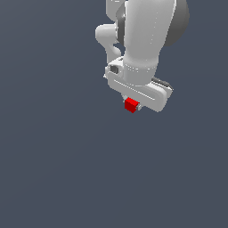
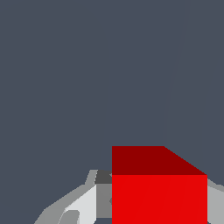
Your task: Pick up the red cube and move it to a goal position.
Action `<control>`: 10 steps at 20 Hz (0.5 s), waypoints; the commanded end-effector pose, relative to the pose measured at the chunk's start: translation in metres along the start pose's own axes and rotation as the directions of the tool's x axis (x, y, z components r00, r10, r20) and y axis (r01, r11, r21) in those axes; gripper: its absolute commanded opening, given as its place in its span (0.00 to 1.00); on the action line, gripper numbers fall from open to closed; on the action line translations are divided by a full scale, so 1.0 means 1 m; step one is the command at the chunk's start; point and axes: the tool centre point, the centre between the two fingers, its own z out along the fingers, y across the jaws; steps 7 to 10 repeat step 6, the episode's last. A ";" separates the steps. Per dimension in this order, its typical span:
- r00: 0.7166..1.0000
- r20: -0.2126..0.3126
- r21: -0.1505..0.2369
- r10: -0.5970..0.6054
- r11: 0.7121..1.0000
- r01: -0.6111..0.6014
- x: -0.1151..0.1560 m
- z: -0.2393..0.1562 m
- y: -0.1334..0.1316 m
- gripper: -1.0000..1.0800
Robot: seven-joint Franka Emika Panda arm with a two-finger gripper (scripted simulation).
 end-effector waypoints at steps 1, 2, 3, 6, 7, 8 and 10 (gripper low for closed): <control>1.000 0.001 0.000 0.000 1.000 0.000 -0.001 -0.005 -0.002 0.00; 1.000 0.001 0.000 0.000 1.000 0.000 -0.001 -0.005 -0.002 0.00; 1.000 0.001 0.000 0.000 1.000 0.000 -0.001 -0.005 -0.002 0.00; 1.000 0.001 0.000 0.000 1.000 0.000 0.000 -0.003 -0.002 0.00; 1.000 0.001 0.000 0.000 1.000 0.000 0.000 -0.003 -0.002 0.00; 1.000 0.001 0.000 0.000 1.000 0.000 0.000 -0.003 -0.002 0.00; 1.000 0.001 0.000 0.000 1.000 0.000 0.000 -0.003 -0.002 0.00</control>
